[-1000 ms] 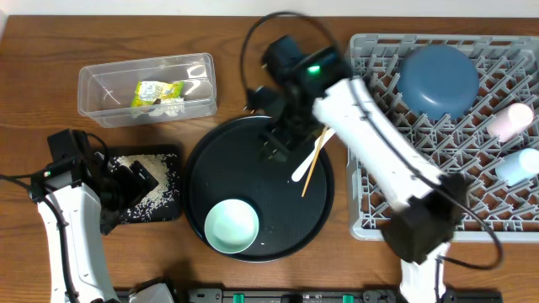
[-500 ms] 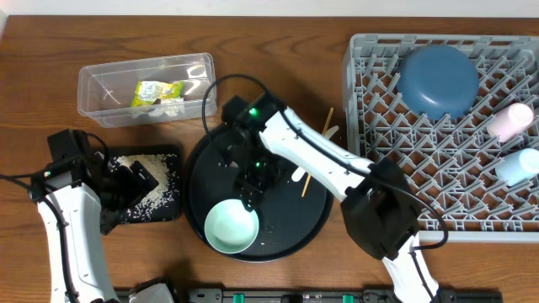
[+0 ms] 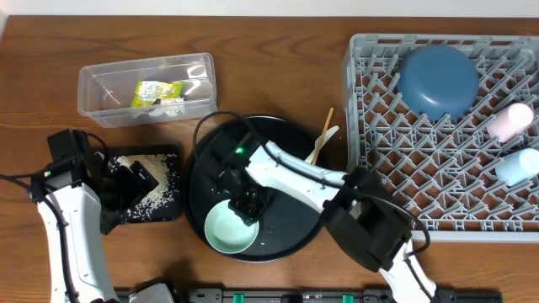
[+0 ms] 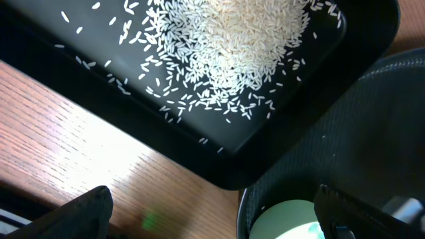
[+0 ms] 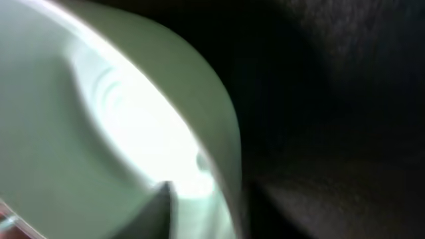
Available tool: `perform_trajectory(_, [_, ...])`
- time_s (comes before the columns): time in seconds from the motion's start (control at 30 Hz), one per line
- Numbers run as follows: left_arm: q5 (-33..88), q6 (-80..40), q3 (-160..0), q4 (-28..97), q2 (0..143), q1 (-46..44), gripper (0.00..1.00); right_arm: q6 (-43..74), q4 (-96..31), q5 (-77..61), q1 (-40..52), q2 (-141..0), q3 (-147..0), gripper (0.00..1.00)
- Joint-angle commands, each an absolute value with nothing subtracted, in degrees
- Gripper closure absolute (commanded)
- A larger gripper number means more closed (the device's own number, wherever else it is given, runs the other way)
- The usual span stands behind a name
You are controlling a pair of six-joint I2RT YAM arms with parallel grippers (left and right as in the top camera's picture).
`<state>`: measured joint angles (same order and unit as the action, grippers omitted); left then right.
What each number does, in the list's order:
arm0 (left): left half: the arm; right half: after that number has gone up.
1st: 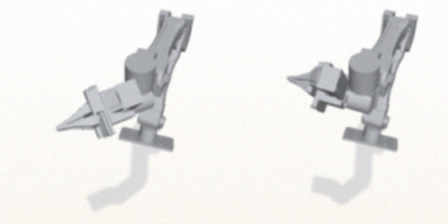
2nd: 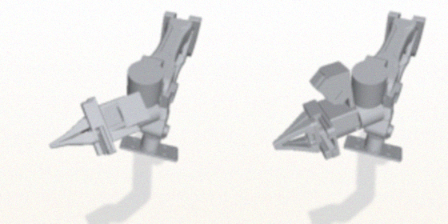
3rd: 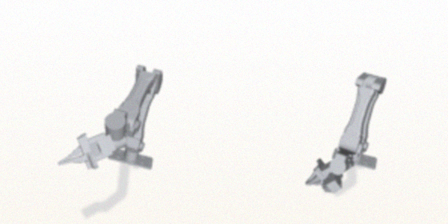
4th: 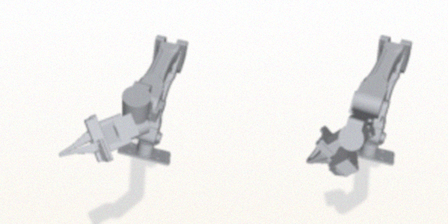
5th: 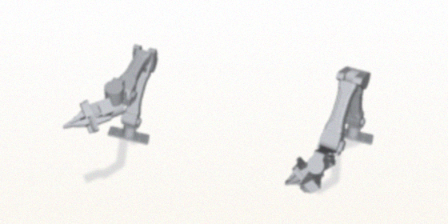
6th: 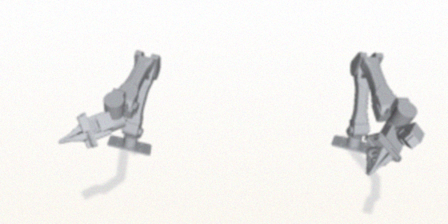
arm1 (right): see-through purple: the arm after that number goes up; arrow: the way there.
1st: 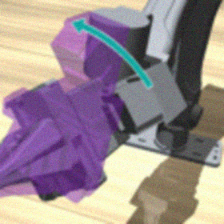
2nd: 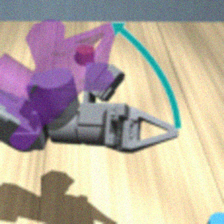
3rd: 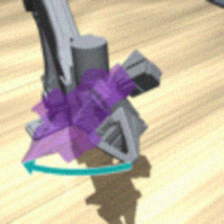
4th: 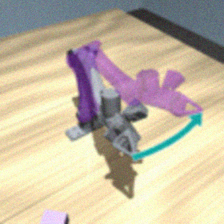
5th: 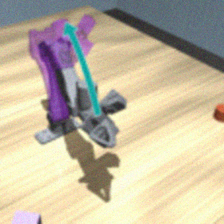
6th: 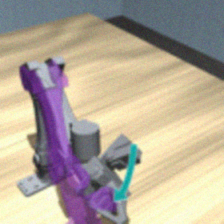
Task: Sort waste into correct bins and load items into the dishwasher rack
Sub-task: 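Reach right gripper to mint-green bowl and grasp it, then carry mint-green bowl with right gripper and place it in rack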
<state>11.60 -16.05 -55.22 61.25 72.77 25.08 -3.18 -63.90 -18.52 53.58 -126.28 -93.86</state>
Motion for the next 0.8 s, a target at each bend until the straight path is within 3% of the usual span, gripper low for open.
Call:
perform_trajectory(0.0, [10.85,-15.09,-55.51,61.45,72.99,25.28,0.02,1.85,-63.59,-13.87,54.11,-126.67,-93.25,0.91])
perform_trajectory(0.1, [10.85,-15.09,-55.51,61.45,72.99,25.28,0.02,5.19,-63.77,-10.2,53.76,-126.52,-93.51,0.99])
perform_trajectory(0.33, [10.85,-15.09,-55.51,61.45,72.99,25.28,0.02,11.07,-64.07,-0.34,49.1,-118.58,-93.84,0.99])
perform_trajectory(0.6, [10.85,-15.09,-55.51,61.45,72.99,25.28,0.02,16.82,-65.71,25.67,38.76,-101.58,-93.84,0.99])
perform_trajectory(0.77, [10.85,-15.09,-55.51,61.45,72.99,25.28,0.02,24.18,-71.64,41.76,27.55,-96.29,-93.84,0.99])
